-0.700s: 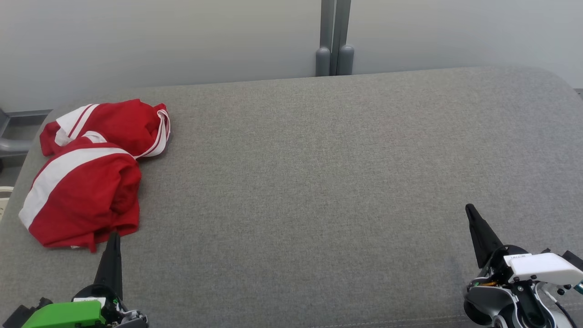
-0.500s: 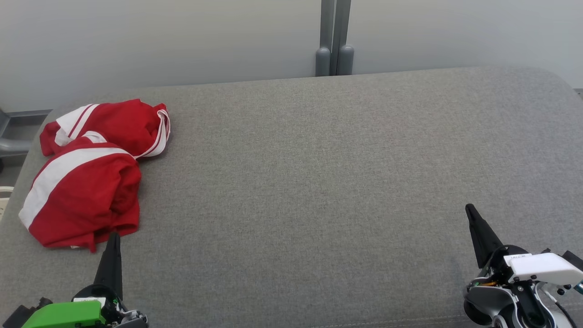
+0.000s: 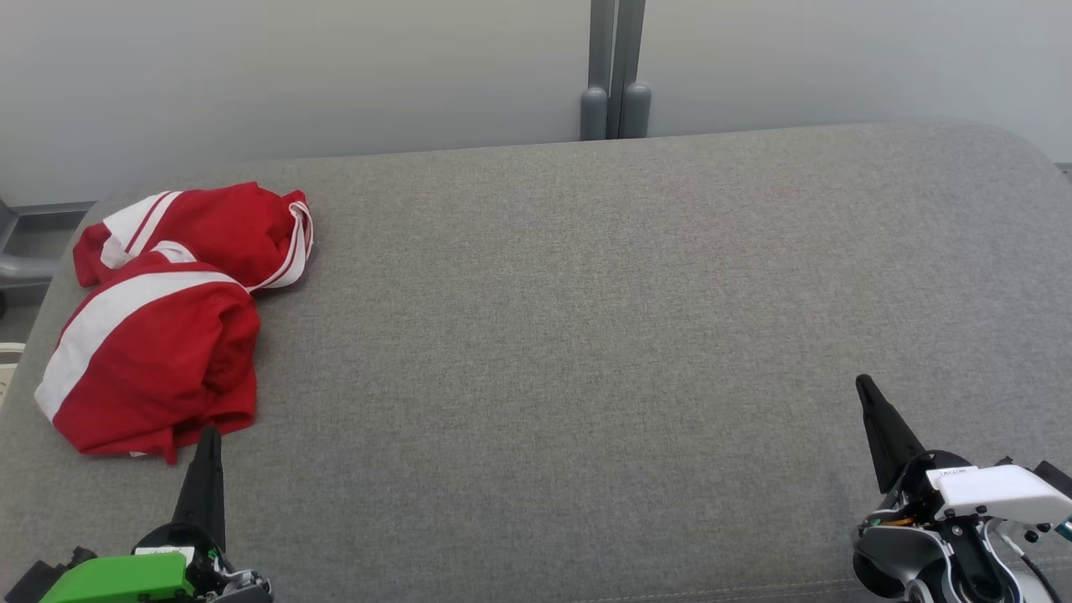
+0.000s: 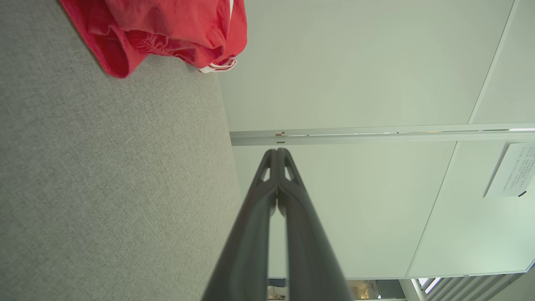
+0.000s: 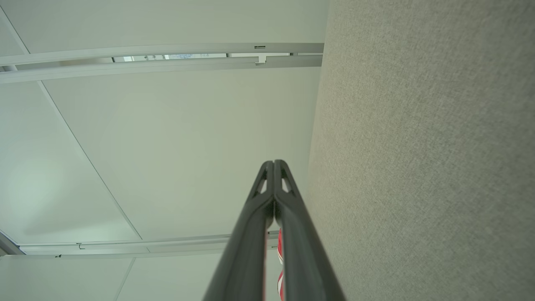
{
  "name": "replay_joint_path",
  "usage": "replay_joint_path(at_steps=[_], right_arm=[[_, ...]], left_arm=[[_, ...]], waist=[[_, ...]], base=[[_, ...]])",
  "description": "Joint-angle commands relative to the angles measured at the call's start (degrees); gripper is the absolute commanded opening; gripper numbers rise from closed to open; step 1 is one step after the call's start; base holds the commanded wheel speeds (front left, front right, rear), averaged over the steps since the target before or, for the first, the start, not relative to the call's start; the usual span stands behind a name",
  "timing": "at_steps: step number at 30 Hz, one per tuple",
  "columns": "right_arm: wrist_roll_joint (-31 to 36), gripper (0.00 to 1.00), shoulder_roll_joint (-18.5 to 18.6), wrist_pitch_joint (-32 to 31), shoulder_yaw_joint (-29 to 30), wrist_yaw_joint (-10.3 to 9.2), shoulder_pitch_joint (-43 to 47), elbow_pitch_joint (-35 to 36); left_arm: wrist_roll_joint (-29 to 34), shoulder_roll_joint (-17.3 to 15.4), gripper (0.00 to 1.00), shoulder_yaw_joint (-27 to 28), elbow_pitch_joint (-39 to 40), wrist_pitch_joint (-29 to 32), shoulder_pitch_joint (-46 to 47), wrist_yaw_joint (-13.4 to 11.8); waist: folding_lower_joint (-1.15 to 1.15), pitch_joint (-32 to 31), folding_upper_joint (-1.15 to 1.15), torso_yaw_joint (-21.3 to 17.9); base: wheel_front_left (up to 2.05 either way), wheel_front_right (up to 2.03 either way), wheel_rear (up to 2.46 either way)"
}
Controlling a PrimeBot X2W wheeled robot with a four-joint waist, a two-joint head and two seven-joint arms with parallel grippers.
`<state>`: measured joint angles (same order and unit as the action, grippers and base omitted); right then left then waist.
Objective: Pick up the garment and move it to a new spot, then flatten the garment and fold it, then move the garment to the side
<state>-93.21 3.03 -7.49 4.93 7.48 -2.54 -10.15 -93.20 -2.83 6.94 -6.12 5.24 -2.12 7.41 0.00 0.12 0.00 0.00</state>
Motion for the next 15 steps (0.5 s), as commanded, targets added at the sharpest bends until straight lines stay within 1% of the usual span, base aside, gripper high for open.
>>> replay_joint_path(at_steps=[1,15], right_arm=[[0.29,0.0,0.13,-0.17,0.2,0.02,0.5,0.11],[0.32,0.0,0.09,-0.25,0.25,0.02,0.49,0.1]], left_arm=[[-0.13,0.0,0.0,0.09,0.04,0.05,0.64,0.32],[-0.12,0.01,0.0,0.08,0.04,0.05,0.64,0.32]], waist=[[0.0,0.0,0.0,0.0],[0.0,0.0,0.0,0.0]], base=[[0.0,0.0,0.0],[0.0,0.0,0.0]])
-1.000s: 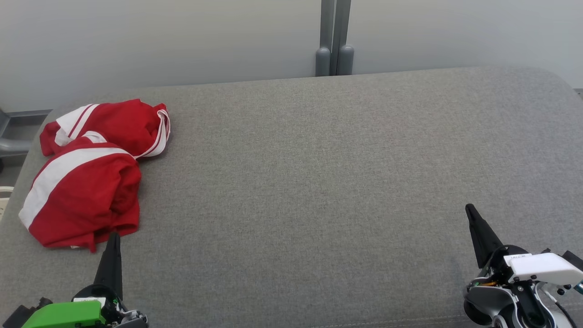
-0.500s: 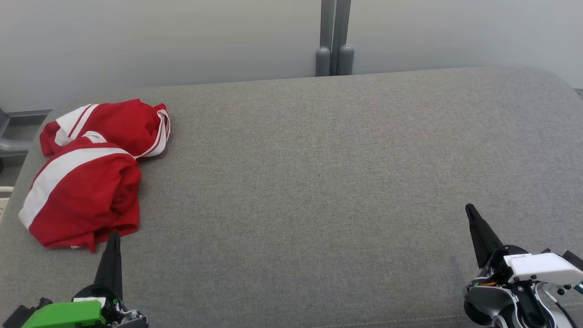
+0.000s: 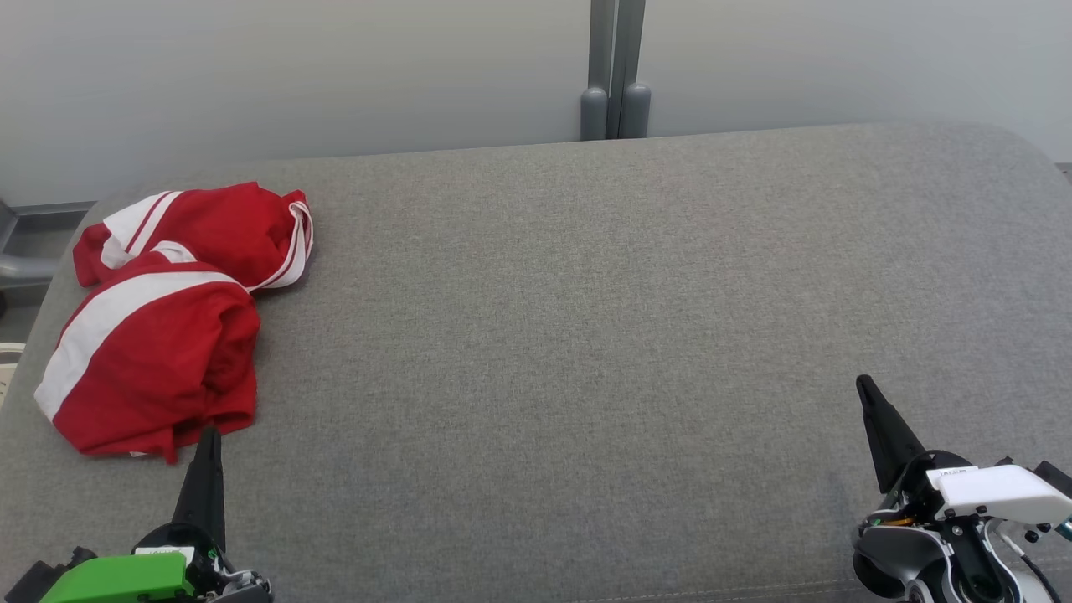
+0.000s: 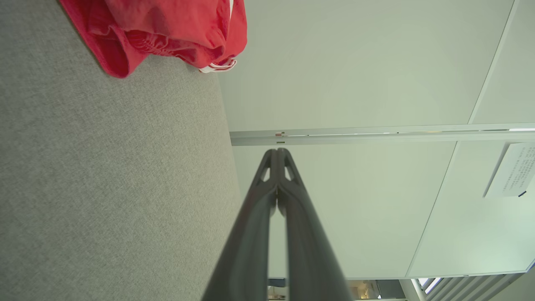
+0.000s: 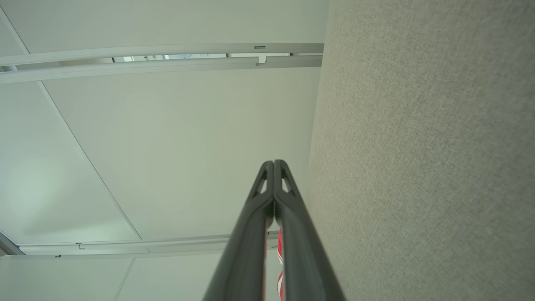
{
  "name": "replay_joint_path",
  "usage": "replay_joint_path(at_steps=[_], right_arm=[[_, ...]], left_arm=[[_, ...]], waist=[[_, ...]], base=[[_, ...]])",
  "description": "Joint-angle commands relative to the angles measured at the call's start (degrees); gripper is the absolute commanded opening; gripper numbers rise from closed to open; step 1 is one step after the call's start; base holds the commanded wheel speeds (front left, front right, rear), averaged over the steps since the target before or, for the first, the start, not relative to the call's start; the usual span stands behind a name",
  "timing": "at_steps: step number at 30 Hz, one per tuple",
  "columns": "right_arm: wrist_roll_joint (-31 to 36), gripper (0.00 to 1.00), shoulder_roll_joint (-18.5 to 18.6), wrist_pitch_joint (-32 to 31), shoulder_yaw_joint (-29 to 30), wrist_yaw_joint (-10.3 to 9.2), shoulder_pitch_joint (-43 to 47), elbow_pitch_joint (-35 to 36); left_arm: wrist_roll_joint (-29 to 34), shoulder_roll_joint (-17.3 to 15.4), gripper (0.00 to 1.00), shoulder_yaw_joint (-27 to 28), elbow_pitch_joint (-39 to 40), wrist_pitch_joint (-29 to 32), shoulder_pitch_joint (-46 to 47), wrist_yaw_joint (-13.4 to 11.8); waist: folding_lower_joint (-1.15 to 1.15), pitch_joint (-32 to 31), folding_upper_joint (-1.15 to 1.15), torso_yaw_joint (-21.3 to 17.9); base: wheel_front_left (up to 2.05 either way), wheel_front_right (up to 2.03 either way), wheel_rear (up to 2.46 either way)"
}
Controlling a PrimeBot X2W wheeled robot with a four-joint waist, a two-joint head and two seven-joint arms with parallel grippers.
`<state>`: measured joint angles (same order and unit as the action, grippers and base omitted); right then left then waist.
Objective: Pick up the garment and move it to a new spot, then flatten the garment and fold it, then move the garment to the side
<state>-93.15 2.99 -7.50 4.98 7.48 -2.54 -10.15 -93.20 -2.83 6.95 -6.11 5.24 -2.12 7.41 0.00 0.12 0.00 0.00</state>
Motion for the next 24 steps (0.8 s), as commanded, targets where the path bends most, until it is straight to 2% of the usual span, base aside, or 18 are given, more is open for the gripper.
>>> replay_joint_path(at_steps=[1,24], right_arm=[[0.26,0.0,0.12,-0.24,0.19,0.02,0.49,0.1],[0.35,0.0,0.06,-0.3,0.26,0.02,0.48,0.09]], left_arm=[[-0.12,0.01,0.0,0.07,0.02,0.05,0.64,0.32],[-0.12,0.01,0.0,0.07,0.03,0.06,0.64,0.32]], waist=[[0.0,0.0,0.0,0.0],[0.0,0.0,0.0,0.0]], base=[[0.0,0.0,0.0],[0.0,0.0,0.0]])
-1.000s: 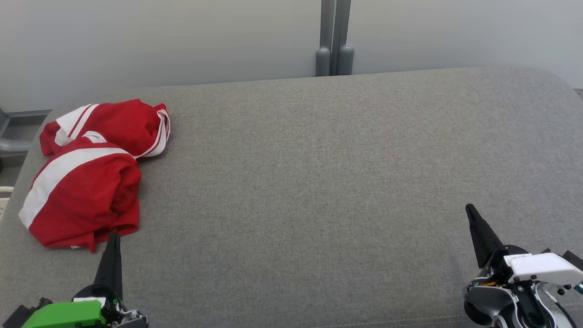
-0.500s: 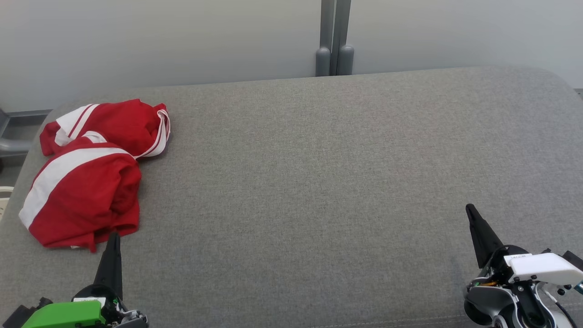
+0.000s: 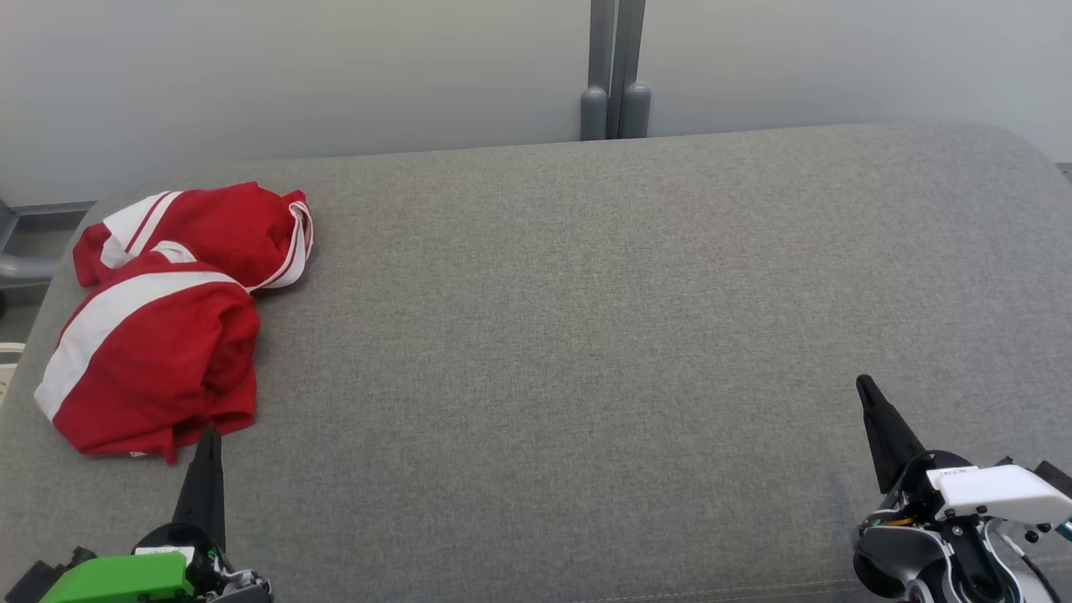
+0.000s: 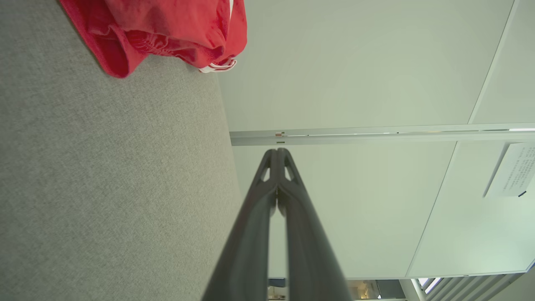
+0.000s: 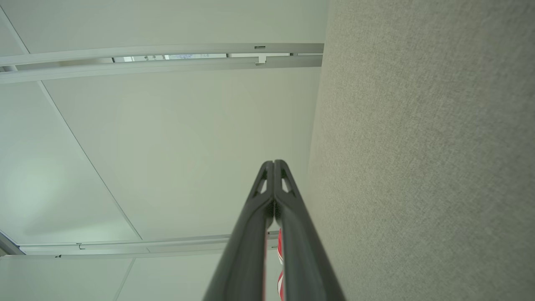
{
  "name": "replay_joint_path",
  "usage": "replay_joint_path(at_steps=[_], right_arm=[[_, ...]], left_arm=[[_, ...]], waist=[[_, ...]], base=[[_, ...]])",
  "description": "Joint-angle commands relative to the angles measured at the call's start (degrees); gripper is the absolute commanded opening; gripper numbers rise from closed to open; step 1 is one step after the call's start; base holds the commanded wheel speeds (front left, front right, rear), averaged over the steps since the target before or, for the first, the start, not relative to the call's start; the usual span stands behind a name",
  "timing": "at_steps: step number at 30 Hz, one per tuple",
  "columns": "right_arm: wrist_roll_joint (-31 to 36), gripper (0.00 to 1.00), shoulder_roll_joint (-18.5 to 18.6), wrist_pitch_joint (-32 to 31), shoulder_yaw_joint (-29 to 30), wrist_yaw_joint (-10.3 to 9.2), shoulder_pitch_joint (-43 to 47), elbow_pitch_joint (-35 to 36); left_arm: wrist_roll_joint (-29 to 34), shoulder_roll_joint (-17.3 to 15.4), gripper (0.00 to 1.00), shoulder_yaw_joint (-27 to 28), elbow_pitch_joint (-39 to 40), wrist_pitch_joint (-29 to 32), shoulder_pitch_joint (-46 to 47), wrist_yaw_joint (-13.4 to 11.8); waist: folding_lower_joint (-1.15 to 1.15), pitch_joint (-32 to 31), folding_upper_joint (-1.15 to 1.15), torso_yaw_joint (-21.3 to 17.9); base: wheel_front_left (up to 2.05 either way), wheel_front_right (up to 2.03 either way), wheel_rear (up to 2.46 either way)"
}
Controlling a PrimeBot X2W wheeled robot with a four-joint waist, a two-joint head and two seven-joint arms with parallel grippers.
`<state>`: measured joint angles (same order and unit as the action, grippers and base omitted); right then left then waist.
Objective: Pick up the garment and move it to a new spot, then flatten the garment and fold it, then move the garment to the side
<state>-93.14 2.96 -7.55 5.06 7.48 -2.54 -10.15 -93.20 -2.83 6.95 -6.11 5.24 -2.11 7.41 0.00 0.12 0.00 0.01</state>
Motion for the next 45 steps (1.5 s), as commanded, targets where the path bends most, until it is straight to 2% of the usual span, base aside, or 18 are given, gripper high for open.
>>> replay_joint_path(at_steps=[1,2,11,17,30,45], right_arm=[[0.34,0.0,0.09,-0.25,0.18,0.02,0.48,0.09],[0.0,1.0,0.0,0.0,0.01,0.0,0.0,0.0],[0.77,1.0,-0.52,1.71,-1.71,-0.01,0.77,-1.67],[3.53,1.0,-0.46,3.76,-2.41,-0.01,0.57,-1.45],[16.97,1.0,-0.38,6.93,-2.28,0.0,0.05,2.45],[35.76,1.0,-0.28,10.36,-4.78,0.0,0.41,6.09]], left_arm=[[-0.12,0.01,0.0,0.07,0.03,0.06,0.64,0.32],[0.0,0.0,1.0,0.0,0.0,0.0,0.0,0.0],[0.85,0.31,1.0,-1.47,-1.36,-1.48,-1.06,-0.14],[4.23,0.26,1.0,-2.41,-0.38,-3.33,-1.03,-0.49],[19.53,0.19,1.0,-4.76,2.46,-6.17,0.27,-2.69],[40.59,-0.56,1.0,-6.81,4.14,-9.24,0.37,-4.84]], waist=[[0.0,0.0,0.0,0.0],[0.0,0.0,0.0,0.0],[0.0,-0.01,0.0,0.0],[0.0,-0.02,0.0,-0.01],[0.0,0.02,0.0,0.1],[0.0,0.08,0.0,0.23]], base=[[0.0,0.0,0.0],[0.0,0.0,0.0],[0.0,0.0,0.0],[0.0,0.0,0.0],[0.0,0.0,0.0],[0.0,0.0,0.0]])
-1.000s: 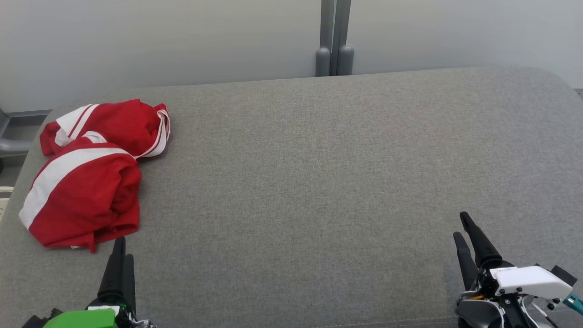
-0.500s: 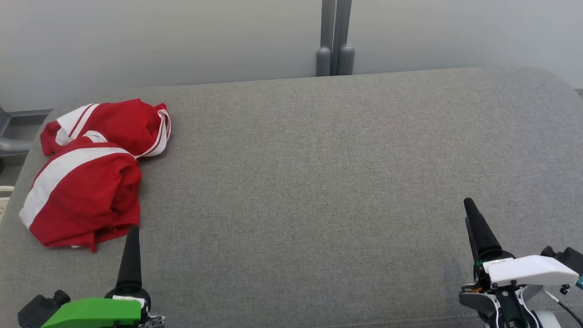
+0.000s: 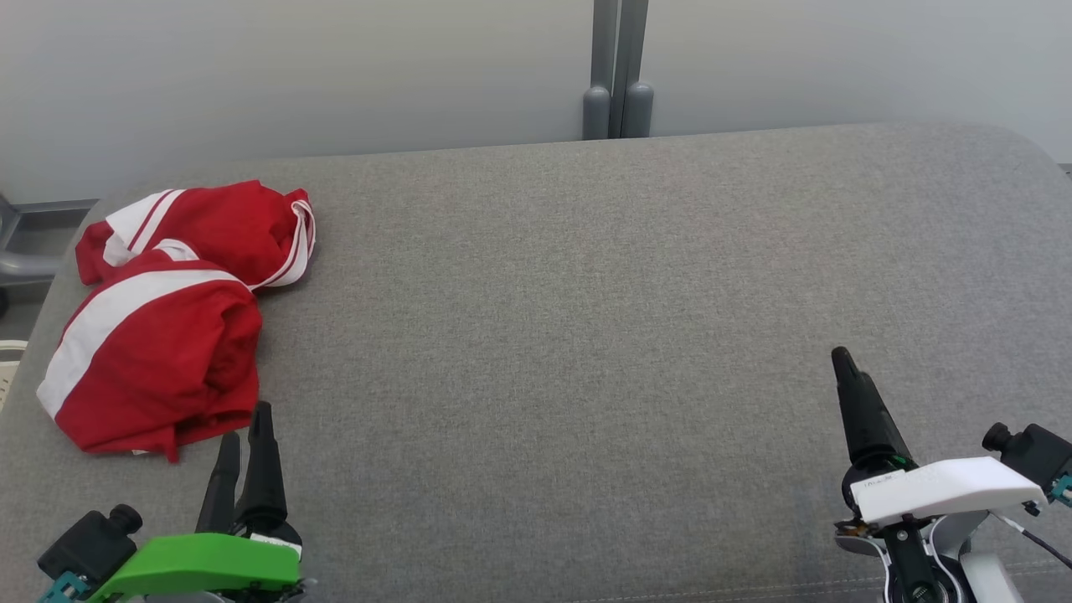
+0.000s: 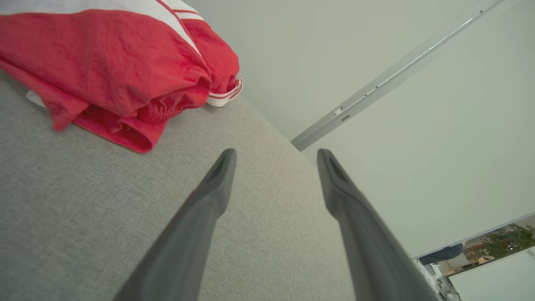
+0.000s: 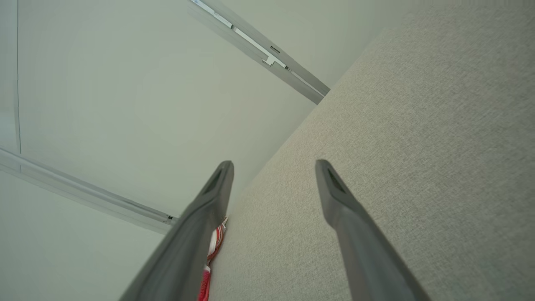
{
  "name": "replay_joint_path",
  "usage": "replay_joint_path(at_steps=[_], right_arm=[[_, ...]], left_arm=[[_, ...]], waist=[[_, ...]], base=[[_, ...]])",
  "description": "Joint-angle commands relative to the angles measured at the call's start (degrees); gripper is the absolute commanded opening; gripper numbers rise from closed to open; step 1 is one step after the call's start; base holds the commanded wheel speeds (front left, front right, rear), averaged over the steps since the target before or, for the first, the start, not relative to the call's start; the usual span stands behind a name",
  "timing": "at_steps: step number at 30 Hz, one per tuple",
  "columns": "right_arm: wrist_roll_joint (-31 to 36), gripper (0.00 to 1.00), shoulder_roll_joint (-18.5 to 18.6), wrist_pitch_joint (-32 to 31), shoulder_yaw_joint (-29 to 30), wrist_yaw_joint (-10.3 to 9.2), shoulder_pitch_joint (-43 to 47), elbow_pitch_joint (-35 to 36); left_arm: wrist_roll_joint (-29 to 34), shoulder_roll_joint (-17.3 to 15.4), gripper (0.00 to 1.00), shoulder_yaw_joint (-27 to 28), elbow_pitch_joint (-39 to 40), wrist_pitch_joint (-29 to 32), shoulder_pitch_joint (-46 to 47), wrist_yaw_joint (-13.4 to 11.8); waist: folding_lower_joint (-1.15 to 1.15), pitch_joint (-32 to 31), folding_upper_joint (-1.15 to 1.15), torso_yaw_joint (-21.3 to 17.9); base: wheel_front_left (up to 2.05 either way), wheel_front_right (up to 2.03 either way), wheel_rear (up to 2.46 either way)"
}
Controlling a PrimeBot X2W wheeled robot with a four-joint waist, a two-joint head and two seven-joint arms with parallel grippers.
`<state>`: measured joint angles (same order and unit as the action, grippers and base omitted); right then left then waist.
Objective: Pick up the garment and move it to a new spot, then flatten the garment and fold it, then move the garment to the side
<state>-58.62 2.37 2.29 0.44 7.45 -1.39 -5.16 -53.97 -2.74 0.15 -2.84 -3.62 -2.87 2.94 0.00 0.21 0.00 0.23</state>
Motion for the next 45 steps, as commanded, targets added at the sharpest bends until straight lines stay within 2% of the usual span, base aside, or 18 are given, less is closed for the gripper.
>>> replay_joint_path(at_steps=[1,8,22,45], right_arm=[[2.37,1.0,0.32,0.71,-0.33,0.03,-0.67,1.17],[9.93,1.0,0.36,2.11,-1.49,0.03,-0.32,1.29],[20.88,1.0,0.43,4.86,-3.07,0.03,-0.41,0.98],[34.13,1.0,0.53,8.21,-4.16,0.04,-0.53,-2.51]], left_arm=[[2.38,-0.76,1.0,-0.07,0.86,-0.6,1.04,-0.55],[9.16,-1.26,1.0,-0.97,1.0,-1.84,-0.16,-1.6],[20.14,-2.25,1.0,-2.02,-0.06,-4.3,-1.14,-3.03],[31.95,-2.31,1.0,-3.59,-2.22,-7.32,-1.8,-3.18]], waist=[[0.0,0.0,0.0,0.01],[0.0,0.0,0.0,0.02],[0.0,-0.02,0.0,-0.03],[0.0,-0.13,0.0,0.39]], base=[[0.0,0.0,0.0],[0.0,0.0,0.0],[0.0,0.0,0.0],[0.0,0.0,0.0]])
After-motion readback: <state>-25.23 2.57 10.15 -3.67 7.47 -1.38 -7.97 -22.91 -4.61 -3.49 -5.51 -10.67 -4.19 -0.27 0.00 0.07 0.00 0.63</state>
